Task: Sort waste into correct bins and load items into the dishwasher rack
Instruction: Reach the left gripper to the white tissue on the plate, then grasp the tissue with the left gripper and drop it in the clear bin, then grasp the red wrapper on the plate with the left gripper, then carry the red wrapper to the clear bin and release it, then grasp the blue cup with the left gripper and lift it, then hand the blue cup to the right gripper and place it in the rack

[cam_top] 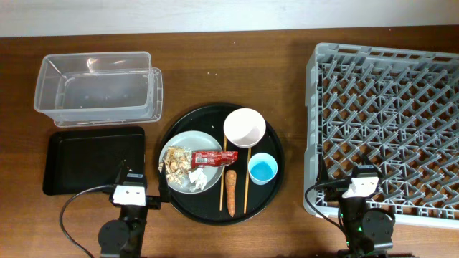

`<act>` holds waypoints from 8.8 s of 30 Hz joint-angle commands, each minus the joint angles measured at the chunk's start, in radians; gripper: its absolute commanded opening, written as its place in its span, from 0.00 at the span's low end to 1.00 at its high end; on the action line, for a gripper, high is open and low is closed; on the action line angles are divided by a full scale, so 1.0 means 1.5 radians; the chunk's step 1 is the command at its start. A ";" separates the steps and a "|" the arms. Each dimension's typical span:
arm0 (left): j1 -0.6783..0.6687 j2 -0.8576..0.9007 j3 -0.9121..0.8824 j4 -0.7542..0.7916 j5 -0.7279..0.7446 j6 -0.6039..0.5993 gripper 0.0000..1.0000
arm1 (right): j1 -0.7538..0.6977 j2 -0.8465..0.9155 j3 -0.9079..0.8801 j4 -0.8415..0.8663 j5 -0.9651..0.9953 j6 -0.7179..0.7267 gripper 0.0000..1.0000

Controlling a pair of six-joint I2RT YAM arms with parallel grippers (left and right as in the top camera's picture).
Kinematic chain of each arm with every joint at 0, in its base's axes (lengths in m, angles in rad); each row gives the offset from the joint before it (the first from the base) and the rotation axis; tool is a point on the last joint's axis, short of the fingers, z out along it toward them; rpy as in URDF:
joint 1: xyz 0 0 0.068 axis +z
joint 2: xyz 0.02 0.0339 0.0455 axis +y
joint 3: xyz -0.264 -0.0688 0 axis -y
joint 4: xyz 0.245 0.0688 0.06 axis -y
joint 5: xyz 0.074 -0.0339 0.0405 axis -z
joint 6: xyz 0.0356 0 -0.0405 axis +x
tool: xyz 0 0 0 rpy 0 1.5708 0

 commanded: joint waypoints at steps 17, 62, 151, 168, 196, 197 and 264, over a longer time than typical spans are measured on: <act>0.002 -0.002 -0.004 -0.001 0.007 0.013 0.99 | 0.003 0.001 -0.004 -0.004 0.006 0.003 0.98; -0.100 0.892 0.647 -0.547 0.174 -0.066 0.98 | 0.003 0.556 0.586 -0.572 -0.047 0.031 0.98; -0.263 1.216 0.732 -0.388 0.135 0.299 0.73 | 0.003 0.556 0.586 -0.572 -0.047 0.031 0.98; -0.052 1.011 0.810 -0.202 0.032 0.213 0.00 | 0.003 0.556 0.586 -0.572 -0.047 0.031 0.98; -0.209 1.024 0.809 -0.431 0.253 -0.061 0.99 | 0.003 0.556 0.586 -0.618 0.067 0.165 0.98; -0.244 1.037 0.809 -0.440 0.225 -0.061 0.99 | 0.003 0.556 0.586 -0.631 0.091 0.187 0.98; -0.180 1.126 0.895 -0.282 0.902 -0.210 0.03 | 0.004 0.772 0.586 -0.090 -0.890 0.016 0.59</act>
